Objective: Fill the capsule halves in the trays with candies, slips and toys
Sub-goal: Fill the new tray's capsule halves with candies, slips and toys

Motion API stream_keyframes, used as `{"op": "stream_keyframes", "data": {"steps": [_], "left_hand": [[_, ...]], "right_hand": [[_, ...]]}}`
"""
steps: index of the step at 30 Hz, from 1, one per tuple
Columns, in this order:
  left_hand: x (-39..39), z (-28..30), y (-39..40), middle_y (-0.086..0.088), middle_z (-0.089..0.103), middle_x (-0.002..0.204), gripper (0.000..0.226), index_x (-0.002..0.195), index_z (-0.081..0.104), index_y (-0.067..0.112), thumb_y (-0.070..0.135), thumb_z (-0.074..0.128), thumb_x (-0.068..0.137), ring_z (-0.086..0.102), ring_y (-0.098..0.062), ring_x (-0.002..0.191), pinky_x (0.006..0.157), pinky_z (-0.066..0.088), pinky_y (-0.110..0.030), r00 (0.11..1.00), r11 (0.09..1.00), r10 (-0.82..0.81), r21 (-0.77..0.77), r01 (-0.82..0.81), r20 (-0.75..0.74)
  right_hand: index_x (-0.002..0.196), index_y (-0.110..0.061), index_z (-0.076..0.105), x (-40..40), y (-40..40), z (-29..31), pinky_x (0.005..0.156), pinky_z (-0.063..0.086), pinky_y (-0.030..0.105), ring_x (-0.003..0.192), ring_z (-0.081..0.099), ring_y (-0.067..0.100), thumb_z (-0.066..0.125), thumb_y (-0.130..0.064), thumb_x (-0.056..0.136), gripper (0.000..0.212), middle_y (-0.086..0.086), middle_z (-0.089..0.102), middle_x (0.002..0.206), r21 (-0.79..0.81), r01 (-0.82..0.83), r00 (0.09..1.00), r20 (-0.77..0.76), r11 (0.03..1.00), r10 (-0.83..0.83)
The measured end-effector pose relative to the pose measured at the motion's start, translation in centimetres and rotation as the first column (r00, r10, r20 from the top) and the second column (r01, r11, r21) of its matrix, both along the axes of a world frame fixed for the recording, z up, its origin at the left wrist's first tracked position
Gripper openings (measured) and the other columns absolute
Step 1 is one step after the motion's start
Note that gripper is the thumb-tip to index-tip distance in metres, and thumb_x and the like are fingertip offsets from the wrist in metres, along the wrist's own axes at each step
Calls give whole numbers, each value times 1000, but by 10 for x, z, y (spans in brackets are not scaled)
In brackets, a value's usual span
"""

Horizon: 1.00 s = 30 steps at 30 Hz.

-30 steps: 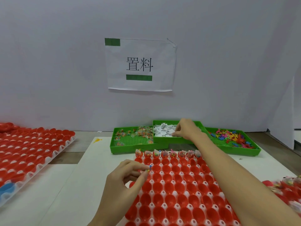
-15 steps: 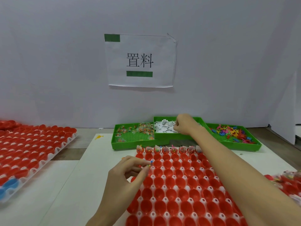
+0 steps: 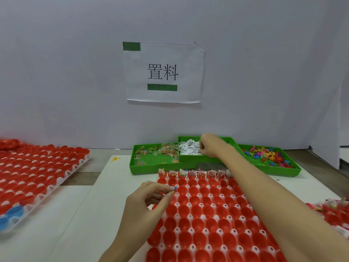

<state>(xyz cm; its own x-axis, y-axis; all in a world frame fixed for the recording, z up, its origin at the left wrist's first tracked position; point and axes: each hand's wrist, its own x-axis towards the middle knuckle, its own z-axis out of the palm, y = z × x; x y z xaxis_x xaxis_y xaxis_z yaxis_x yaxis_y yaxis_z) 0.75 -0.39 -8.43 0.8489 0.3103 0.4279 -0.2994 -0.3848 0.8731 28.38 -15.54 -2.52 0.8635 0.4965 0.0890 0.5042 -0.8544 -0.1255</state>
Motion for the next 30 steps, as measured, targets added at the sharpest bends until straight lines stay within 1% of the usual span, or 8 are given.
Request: {"op": "stream_keyframes", "data": {"steps": [4, 7, 10, 13, 16, 21, 25, 30], "left_hand": [[-2, 3, 1, 0, 78, 90, 19, 88, 82, 30, 11, 81, 85, 75, -20, 80, 76, 60, -28, 998, 998, -19, -64, 15, -63], [-3, 5, 1, 1, 80, 86, 13, 87, 84, 27, 16, 85, 81, 77, -18, 81, 79, 62, -29, 993, 989, -47, -147, 30, -112], [-4, 10, 1, -2, 80, 85, 12, 86, 85, 27, 19, 86, 77, 78, -20, 81, 79, 62, -26, 985, 966, -94, -252, 56, -142], [-5, 12, 2, -8, 80, 87, 14, 88, 85, 20, 13, 85, 77, 79, -25, 85, 84, 62, -28, 977, 935, -142, -345, 79, -161], [-6, 13, 0, -10, 80, 89, 14, 89, 84, 19, 8, 82, 81, 79, -26, 87, 83, 62, -26, 970, 920, -184, -375, 112, -162], [-10, 17, -6, -9, 80, 87, 12, 93, 82, 25, 21, 83, 81, 78, -22, 88, 79, 56, -16, 963, 915, -224, -371, 155, -152], [-11, 18, -8, -6, 81, 94, 18, 97, 82, 23, 25, 82, 80, 78, -23, 89, 81, 59, -21, 964, 924, -248, -324, 205, -97], [-10, 14, -12, -3, 80, 90, 21, 99, 82, 30, 24, 86, 78, 78, -19, 87, 81, 61, -25, 972, 960, -219, -200, 198, -88]], "right_hand": [[81, -6, 73, -1, -15, -2, 70, 51, 27, 69, 60, 13, 79, -26, 88, 22, 1, 69, 77, 157, 7, 997, -72, 988, 4], [76, -15, 68, -8, -28, -2, 57, 35, 15, 63, 51, 2, 77, -29, 89, 22, -7, 61, 71, 252, -28, 997, -68, 967, 47], [89, -11, 74, -22, -38, 1, 61, 35, 9, 69, 53, -3, 71, -27, 94, 17, -5, 66, 81, 425, -19, 999, -16, 905, 28], [98, -13, 79, -49, -41, 9, 71, 45, 15, 79, 63, 1, 74, -30, 92, 18, -3, 75, 91, 617, -10, 999, -35, 787, 40], [86, -23, 81, -95, -43, 14, 69, 51, 21, 72, 66, 5, 78, -41, 87, 18, -6, 76, 78, 723, -4, 988, -103, 691, 113], [89, -25, 81, -174, -52, 2, 69, 56, 20, 70, 70, 9, 77, -43, 88, 19, -1, 77, 79, 707, -56, 881, -297, 705, 368], [87, -22, 80, -203, -54, -7, 70, 57, 24, 69, 68, 9, 71, -27, 95, 13, 1, 76, 77, 649, -121, 867, -299, 751, 398], [86, -29, 79, -216, -56, -11, 68, 54, 40, 71, 66, 25, 70, -32, 96, 14, 4, 72, 75, 654, -143, 889, -245, 743, 387]]}}
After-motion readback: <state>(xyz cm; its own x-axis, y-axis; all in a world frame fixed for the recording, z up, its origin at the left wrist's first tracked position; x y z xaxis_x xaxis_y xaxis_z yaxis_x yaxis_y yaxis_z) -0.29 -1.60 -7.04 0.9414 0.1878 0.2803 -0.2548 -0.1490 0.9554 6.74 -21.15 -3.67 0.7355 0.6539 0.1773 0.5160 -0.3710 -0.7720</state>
